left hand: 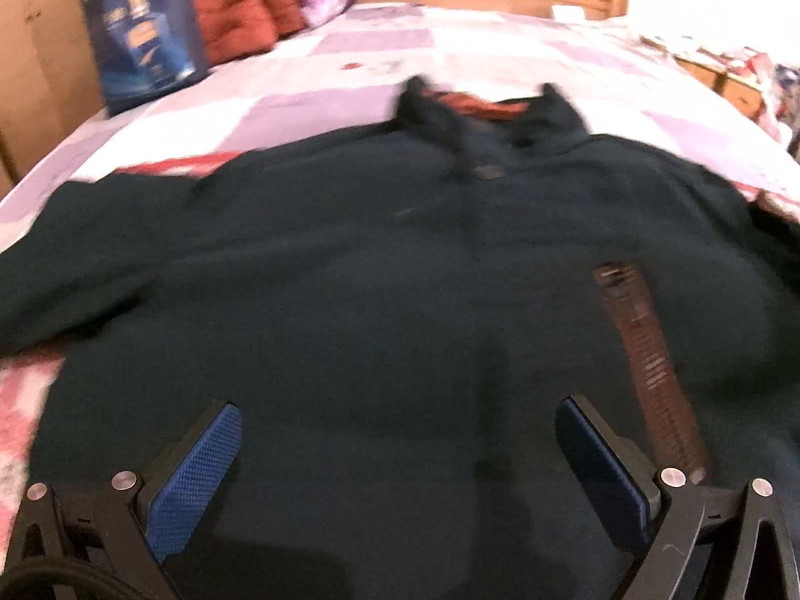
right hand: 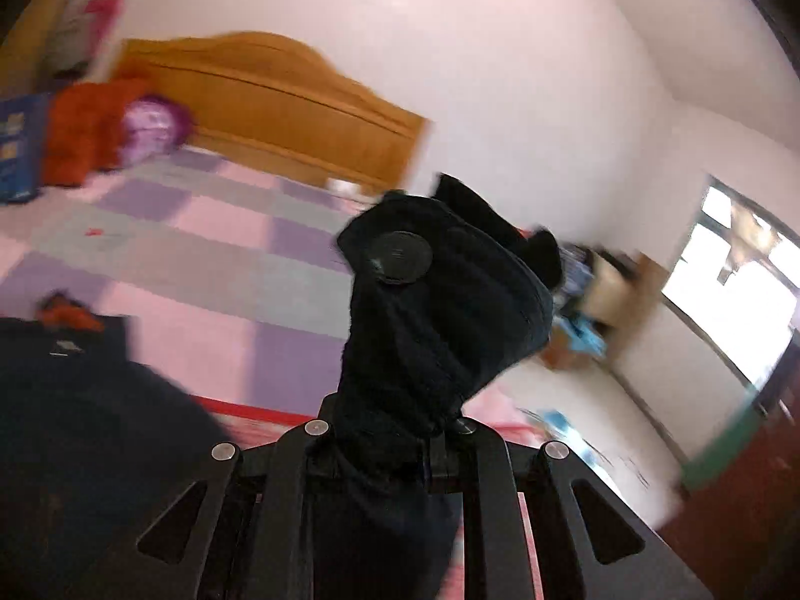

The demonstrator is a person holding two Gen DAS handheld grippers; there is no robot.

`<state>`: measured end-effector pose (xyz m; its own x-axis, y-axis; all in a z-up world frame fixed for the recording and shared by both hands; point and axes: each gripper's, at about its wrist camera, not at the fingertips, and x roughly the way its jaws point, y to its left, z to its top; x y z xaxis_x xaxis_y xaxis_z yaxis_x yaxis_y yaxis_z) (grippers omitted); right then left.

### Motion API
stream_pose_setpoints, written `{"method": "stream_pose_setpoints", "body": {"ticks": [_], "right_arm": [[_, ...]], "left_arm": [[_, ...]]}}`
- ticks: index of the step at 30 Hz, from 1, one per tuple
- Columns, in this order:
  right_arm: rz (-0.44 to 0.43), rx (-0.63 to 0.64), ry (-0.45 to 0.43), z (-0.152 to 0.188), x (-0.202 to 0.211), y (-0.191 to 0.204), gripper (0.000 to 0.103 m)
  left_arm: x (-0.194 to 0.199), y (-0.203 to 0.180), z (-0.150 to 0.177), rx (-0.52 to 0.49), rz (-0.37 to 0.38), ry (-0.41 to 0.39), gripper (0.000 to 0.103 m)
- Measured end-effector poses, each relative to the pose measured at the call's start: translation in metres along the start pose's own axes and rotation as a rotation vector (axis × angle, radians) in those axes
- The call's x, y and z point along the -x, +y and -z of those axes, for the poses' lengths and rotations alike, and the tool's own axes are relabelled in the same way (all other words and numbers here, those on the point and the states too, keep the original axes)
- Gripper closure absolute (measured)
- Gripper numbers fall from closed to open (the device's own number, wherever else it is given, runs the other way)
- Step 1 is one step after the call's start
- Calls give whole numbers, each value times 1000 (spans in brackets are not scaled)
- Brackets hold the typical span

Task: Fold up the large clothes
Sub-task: 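Lift the cuff with the right tool and lay it across the jacket body toward the collar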

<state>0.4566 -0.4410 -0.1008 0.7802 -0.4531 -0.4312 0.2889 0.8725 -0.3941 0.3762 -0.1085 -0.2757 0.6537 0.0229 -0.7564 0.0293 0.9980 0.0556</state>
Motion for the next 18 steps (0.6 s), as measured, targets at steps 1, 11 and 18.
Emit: {"method": "stream_pose_setpoints", "body": {"ticks": [1,11,18], "right_arm": [[-34,16,-7,-5,4,23,86],[-293,244,52,30,27,263,86],[-325,329,121,82,21,336,86]], "left_arm": [[-1,14,5,5,-18,14,0],[-20,87,57,102,-17,90,0],[-27,89,66,116,-2,77,0]]}}
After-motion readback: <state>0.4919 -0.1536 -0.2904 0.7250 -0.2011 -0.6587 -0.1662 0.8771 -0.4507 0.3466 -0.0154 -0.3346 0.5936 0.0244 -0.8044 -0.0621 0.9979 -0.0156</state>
